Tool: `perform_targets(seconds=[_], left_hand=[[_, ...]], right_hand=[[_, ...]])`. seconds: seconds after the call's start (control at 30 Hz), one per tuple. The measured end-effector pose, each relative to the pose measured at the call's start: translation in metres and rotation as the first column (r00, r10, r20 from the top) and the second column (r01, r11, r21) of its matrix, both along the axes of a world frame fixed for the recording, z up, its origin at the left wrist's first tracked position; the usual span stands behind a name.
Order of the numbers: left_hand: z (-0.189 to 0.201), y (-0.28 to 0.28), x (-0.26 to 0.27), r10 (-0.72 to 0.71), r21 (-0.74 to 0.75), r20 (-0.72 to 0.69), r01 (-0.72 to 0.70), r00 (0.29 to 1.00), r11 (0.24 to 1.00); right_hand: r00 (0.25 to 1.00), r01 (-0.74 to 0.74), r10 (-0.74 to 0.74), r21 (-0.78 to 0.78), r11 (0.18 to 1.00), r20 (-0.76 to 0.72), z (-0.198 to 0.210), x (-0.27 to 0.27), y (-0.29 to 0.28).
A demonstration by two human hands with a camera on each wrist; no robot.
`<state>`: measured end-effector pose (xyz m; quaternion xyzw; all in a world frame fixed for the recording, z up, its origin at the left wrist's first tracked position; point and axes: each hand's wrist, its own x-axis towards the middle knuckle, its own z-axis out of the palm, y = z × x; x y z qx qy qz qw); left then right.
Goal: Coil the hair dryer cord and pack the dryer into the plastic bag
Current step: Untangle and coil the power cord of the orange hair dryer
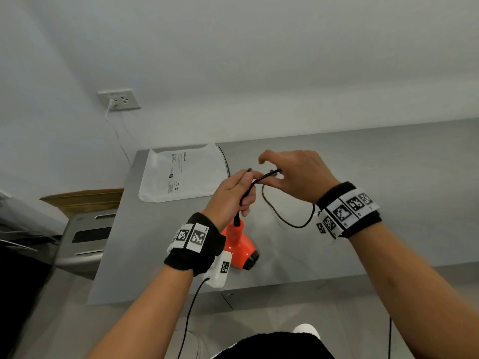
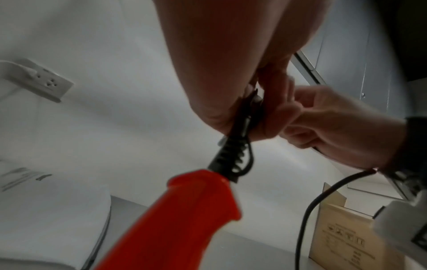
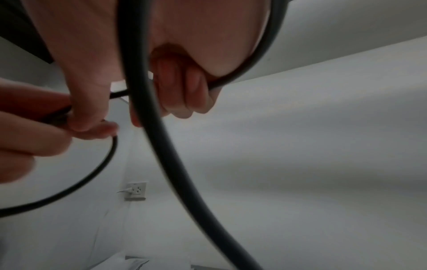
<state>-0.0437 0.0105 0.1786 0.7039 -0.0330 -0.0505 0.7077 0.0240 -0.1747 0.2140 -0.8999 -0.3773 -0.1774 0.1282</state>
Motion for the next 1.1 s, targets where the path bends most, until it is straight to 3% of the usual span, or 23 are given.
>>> perform_targets(seconds=[0.13, 0.23, 0.33, 0.47, 0.57, 0.63, 0.7, 0.77, 0.97, 1.1], left_hand=[[0.000, 0.002, 0.001, -0.020, -0.018, -0.061, 0.019, 0.998, 1.000], [0.000, 0.004, -0.001, -0.018, 0.002, -0.063, 0.018, 0.998, 1.000], [0.000, 0.004, -0.004, 0.038, 0.036, -0.031, -0.037, 0.999, 0.999], [-0.002, 0.002, -0.008, 0.087, 0.039, -0.015, -0.087, 0.996, 0.995], [-0.003, 0.007, -0.007, 0.033, -0.103, -0.050, -0.038, 0.998, 0.994], [-0.005, 0.013, -0.005, -0.002, -0.235, -0.067, -0.014, 0.998, 0.972], [-0.008, 0.016, -0.006, -0.030, -0.310, -0.045, 0.015, 0.999, 0.951], [-0.010, 0.015, -0.007, -0.028, -0.344, -0.017, 0.020, 0.999, 0.939], [-0.006, 0.006, -0.008, 0.082, -0.253, -0.040, -0.089, 0.996, 0.963], [-0.010, 0.017, 0.001, 0.126, -0.188, -0.024, -0.128, 0.992, 0.974]], right_hand=[[0.979, -0.043, 0.051, 0.044, 0.998, -0.199, -0.008, 0.003, 0.010], [0.904, -0.101, 0.121, 0.069, 0.992, -0.410, -0.012, 0.002, 0.016], [0.874, -0.122, 0.124, 0.034, 0.992, -0.470, -0.006, 0.005, 0.015], [0.810, -0.115, 0.154, 0.105, 0.988, -0.566, 0.005, 0.013, 0.007], [0.828, -0.055, 0.163, 0.211, 0.976, -0.536, 0.000, 0.014, 0.008], [0.883, 0.070, 0.064, 0.265, 0.962, -0.466, -0.015, 0.013, 0.011], [0.884, 0.219, -0.093, 0.229, 0.949, -0.458, -0.039, 0.007, 0.014], [0.848, 0.272, -0.159, 0.157, 0.949, -0.506, -0.067, -0.009, 0.020], [0.801, 0.193, -0.161, -0.005, 0.981, -0.577, -0.118, -0.062, 0.044], [0.892, 0.079, -0.127, -0.127, 0.989, -0.434, -0.104, -0.086, 0.037]])
